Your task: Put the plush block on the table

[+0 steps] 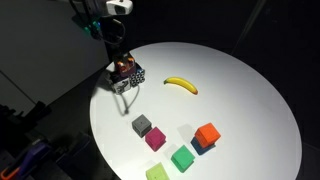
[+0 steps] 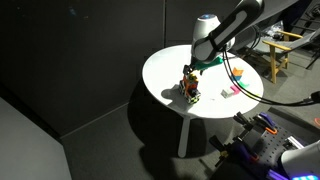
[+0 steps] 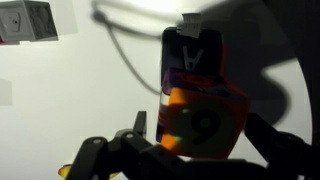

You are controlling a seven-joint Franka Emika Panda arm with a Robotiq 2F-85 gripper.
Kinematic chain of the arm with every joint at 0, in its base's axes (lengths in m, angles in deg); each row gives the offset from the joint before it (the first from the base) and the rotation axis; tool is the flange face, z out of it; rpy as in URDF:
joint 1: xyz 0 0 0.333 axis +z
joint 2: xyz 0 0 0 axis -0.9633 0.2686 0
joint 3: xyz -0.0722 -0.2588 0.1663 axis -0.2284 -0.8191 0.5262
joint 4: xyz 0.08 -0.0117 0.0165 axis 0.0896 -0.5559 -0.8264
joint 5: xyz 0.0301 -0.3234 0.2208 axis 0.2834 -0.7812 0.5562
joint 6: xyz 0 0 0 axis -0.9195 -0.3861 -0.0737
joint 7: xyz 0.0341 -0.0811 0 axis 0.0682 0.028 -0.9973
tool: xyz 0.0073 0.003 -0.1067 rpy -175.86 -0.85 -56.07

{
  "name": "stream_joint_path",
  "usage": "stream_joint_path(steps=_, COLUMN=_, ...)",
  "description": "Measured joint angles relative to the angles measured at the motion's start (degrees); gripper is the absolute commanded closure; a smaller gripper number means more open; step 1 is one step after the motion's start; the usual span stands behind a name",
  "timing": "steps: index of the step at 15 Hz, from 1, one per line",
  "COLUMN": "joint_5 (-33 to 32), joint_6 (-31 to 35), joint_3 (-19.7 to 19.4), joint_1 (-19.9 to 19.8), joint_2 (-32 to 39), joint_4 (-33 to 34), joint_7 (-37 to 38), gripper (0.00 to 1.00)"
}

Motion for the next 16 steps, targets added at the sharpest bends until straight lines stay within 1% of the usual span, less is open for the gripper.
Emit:
stream_joint_path(steps=8, joint_5=0.0, joint_6=-0.02, joint_3=-0.91, joint_1=0.6, joint_2=2.5, joint_4=1.38, joint_7=0.35, gripper=0.0)
stream_joint_path(steps=16, joint_5=-0.02, joint_6=-0.11, joint_3=-1.8, joint_1=3.14, joint_2=2.59, joint_4=1.85, joint_7=1.69, gripper=0.0)
